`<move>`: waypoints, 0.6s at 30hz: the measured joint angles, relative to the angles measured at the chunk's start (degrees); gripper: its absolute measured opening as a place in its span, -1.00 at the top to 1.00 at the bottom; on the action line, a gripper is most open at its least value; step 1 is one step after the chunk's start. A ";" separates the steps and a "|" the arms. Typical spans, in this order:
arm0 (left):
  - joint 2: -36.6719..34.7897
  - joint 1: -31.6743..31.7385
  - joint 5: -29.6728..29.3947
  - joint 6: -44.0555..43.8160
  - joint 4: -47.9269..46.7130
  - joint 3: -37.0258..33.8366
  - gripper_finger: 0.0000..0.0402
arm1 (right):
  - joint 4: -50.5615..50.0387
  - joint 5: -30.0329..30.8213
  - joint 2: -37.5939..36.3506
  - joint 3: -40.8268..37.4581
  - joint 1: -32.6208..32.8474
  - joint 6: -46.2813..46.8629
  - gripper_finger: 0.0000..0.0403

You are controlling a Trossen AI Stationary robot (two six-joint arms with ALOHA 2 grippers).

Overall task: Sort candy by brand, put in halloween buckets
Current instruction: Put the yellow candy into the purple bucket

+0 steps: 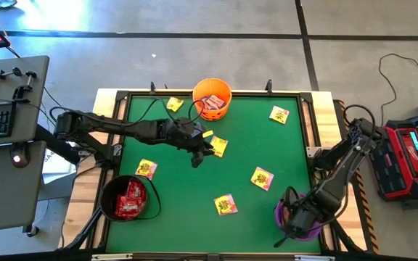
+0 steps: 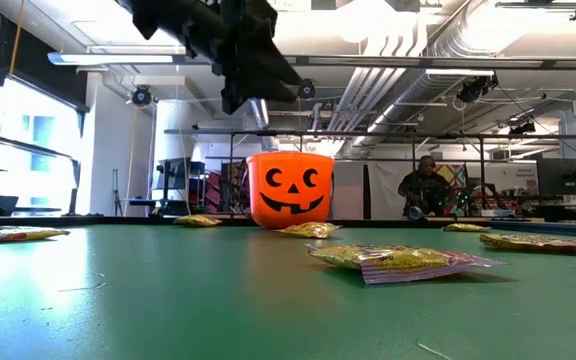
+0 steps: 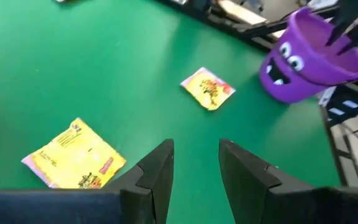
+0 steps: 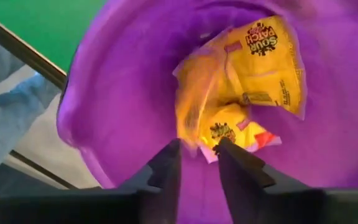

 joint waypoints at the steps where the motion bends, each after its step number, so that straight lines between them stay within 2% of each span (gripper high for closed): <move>1: 0.56 0.00 -0.20 0.02 0.01 0.00 0.42 | -0.11 -0.02 0.00 0.00 -0.33 0.00 0.49; 7: 5.00 -0.02 -0.99 0.13 1.87 0.00 0.41 | -1.26 -2.51 -0.02 0.40 -2.24 -1.05 0.24; 10: 7.49 -0.02 -1.67 0.15 3.07 0.00 0.38 | -3.02 -2.66 -0.13 2.59 -2.72 -2.27 0.24; 18: 13.24 0.00 -6.21 0.53 2.24 -0.02 0.17 | -10.01 4.84 -2.16 7.79 -2.71 -2.41 0.33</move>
